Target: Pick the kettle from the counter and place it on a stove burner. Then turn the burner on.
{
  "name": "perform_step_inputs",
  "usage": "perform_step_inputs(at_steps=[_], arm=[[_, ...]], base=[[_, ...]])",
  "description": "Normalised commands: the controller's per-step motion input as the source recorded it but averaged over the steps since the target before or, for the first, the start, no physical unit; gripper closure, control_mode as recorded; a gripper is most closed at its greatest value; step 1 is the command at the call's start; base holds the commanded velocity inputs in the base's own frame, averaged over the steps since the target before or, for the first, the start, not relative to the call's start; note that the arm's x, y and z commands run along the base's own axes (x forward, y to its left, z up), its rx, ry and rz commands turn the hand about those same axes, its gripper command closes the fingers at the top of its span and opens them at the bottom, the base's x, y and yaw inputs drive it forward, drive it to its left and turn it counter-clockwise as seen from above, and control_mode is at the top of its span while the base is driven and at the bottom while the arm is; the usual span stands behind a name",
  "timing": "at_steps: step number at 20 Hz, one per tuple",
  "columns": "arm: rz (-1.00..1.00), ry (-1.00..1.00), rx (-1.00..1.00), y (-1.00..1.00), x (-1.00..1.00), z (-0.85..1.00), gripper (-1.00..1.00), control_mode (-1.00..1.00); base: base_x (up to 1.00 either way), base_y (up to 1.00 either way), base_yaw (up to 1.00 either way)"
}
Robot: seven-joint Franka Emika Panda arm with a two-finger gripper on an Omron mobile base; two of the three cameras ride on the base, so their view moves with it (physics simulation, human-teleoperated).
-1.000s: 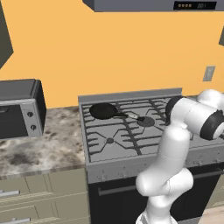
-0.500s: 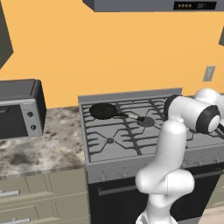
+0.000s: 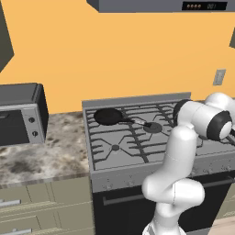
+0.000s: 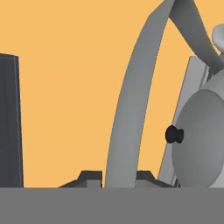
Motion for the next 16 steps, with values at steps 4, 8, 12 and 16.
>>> perform_step_inputs(at_steps=[4, 8, 12, 16], arm=[[0.00, 0.00, 0.00, 0.00, 0.00, 0.30, 1.00, -1.00], [0.00, 0.00, 0.00, 0.00, -0.03, 0.00, 1.00, -1.00], [0.00, 0.00, 0.00, 0.00, -0.45, 0.00, 1.00, -1.00], [0.00, 0.03, 0.00, 0.00, -0.28, -0.03, 1.00, -1.00]], base=[[0.00, 0.00, 0.00], [0.00, 0.00, 0.00], [0.00, 0.00, 0.00], [0.00, 0.00, 0.00]])
